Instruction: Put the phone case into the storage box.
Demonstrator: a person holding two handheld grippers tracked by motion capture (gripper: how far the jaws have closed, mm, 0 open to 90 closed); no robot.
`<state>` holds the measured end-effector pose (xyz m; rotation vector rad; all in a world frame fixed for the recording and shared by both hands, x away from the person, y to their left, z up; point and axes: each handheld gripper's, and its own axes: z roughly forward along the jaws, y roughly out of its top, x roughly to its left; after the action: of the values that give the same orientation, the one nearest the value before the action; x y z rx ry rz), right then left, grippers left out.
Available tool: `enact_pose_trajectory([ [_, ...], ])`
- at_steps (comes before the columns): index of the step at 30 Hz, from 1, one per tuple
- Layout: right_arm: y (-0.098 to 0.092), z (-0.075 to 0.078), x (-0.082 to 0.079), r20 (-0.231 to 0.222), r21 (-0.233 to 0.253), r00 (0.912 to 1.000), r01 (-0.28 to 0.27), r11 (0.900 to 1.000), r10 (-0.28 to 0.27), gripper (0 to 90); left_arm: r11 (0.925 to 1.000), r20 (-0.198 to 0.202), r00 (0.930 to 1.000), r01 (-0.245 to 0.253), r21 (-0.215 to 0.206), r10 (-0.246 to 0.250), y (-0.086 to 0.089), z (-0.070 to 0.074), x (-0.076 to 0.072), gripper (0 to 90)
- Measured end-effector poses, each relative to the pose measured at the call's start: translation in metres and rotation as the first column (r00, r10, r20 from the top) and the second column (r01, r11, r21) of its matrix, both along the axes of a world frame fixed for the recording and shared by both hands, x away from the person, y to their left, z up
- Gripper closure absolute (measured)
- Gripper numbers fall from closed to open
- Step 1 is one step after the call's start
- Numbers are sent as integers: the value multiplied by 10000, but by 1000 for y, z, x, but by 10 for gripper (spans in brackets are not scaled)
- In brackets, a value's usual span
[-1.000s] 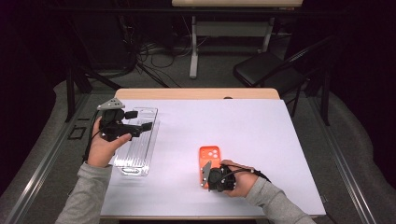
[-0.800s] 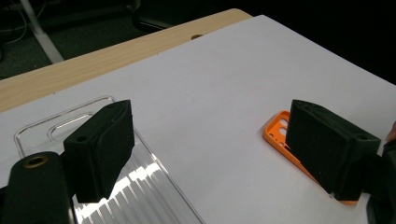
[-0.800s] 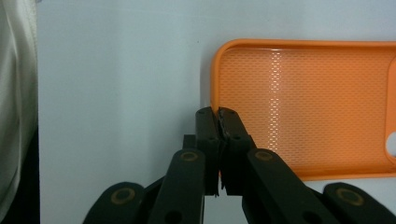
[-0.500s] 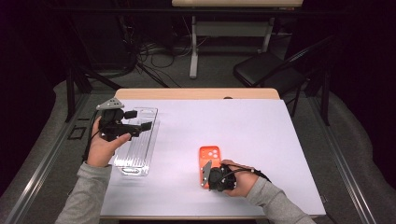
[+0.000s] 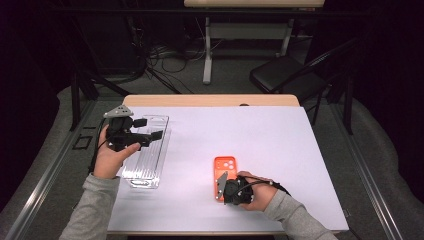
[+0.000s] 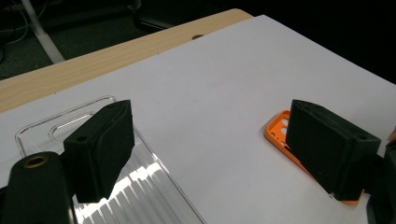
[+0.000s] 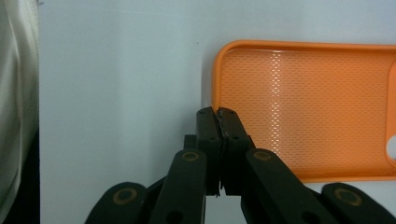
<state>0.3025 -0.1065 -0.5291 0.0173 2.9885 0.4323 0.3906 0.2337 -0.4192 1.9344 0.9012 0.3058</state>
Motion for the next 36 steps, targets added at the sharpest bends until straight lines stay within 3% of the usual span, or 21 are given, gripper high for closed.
enact_pose_trajectory([
  [20,-2,3,0,301,230,9995,-32,9997,26,895,10000,-11,10000,16,1,-16,-2,-1,0,157],
  [36,-3,16,4,1386,917,9903,-99,9957,-30,895,9999,-38,9999,138,-60,-138,-9,0,-3,157],
])
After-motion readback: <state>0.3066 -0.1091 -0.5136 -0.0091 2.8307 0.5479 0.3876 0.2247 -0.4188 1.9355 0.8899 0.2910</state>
